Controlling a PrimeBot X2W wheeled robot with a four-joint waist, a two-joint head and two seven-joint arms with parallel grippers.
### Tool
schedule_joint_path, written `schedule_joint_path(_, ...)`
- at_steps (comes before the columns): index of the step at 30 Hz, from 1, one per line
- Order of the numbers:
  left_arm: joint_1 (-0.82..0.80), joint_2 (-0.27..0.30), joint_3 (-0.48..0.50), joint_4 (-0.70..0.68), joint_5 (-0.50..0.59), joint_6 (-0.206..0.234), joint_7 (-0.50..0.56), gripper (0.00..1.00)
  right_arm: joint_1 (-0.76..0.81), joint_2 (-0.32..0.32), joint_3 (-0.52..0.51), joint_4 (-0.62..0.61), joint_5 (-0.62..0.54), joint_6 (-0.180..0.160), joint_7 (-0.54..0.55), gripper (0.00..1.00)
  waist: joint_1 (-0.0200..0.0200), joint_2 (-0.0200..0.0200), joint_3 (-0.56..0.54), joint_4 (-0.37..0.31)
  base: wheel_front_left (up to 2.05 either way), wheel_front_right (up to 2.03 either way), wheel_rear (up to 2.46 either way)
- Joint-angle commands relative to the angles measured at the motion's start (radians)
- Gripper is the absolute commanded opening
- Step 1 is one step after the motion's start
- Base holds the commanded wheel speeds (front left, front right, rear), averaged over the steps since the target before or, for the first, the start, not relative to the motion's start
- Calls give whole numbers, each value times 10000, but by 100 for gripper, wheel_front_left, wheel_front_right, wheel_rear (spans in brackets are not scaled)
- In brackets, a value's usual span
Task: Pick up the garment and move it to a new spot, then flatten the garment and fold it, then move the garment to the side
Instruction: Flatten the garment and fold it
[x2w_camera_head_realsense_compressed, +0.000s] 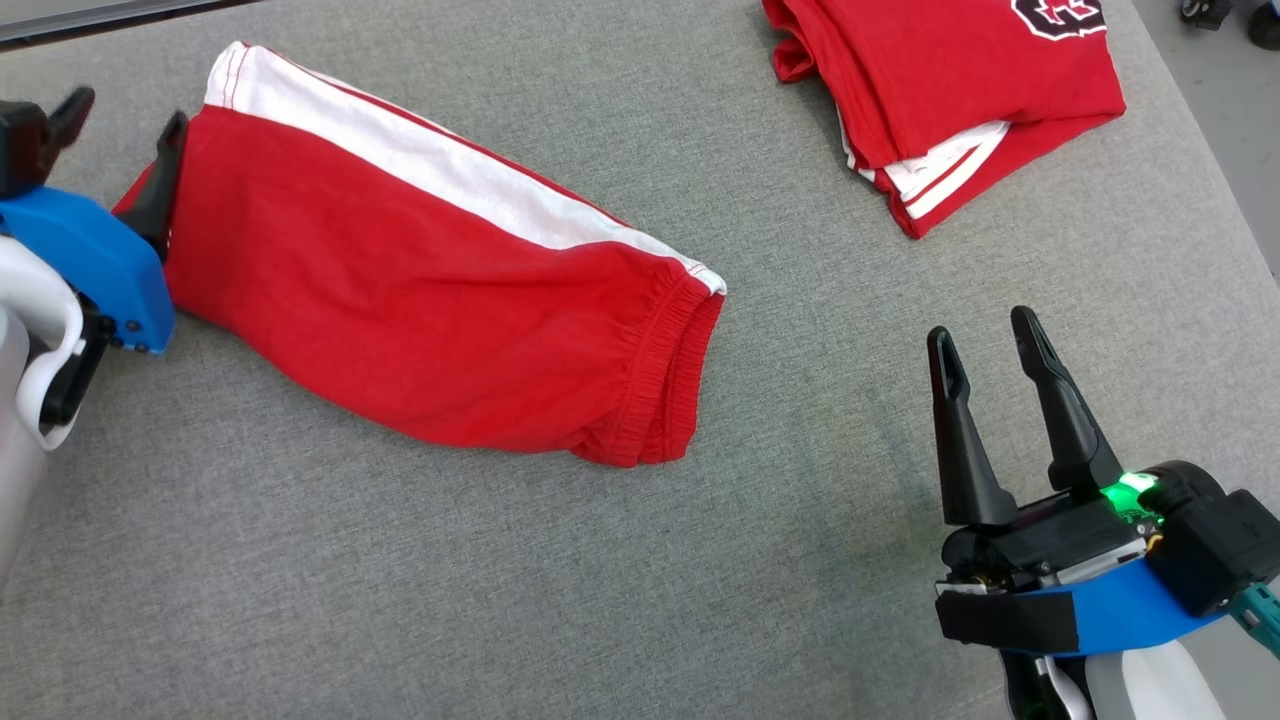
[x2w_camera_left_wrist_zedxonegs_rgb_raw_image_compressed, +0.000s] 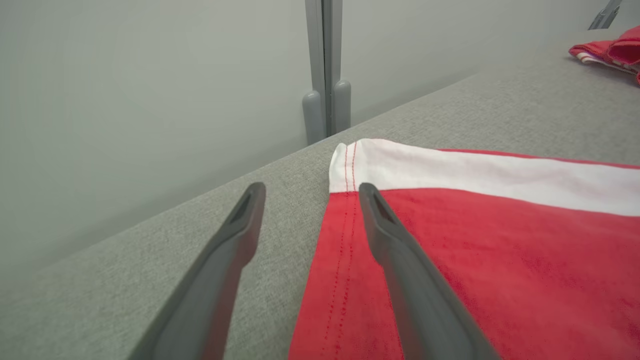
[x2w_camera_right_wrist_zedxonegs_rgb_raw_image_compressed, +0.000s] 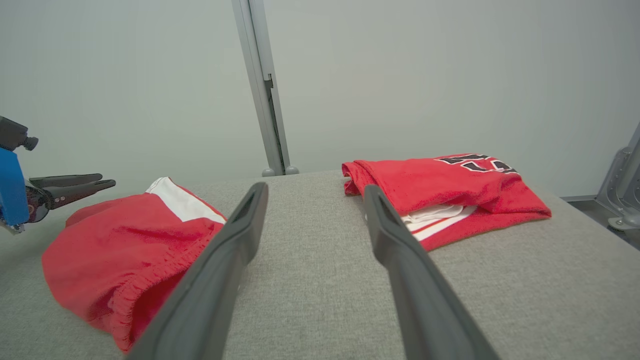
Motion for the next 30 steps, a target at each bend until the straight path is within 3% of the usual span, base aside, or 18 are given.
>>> schedule_joint_path(1, 151, 129, -91, -61, -108, -7, 205, 100, 97, 33, -23, -18, -7, 1, -52, 100, 1, 0, 9, 4, 0, 0, 0)
schedule_joint_path(11, 718, 617, -772, -831, -1716, -7, 2809, 100, -118, 31, -183, 179, 106, 1, -55, 100, 1, 0, 41, 80, 0, 0, 0)
schedule_joint_path(23, 1184, 910, -990, -1177, -2419, 60, 4004, 100, -243, 32, -141, 275, 191, 1, -61, 100, 1, 0, 86, 103, 0, 0, 0)
schedule_joint_path(24, 1184, 924, -1024, -1194, -2374, 98, 4022, 93, -243, 32, -142, 261, 197, 1, -61, 100, 1, 0, 89, 110, 0, 0, 0)
schedule_joint_path(25, 1184, 931, -1058, -1201, -2318, 147, 4048, 32, -239, 33, -142, 250, 201, 1, -61, 100, 1, 0, 90, 117, 0, 0, 0)
schedule_joint_path(26, 1181, 921, -1074, -1214, -2283, 166, 4053, 0, -239, 33, -147, 243, 203, 1, -61, 100, 1, 0, 91, 129, 0, 0, 0)
schedule_joint_path(30, 1095, 863, -1117, -1301, -2142, 235, 3890, 0, -291, 31, -122, 241, 199, 1, -62, 100, 1, 0, 58, 174, 0, 0, 0)
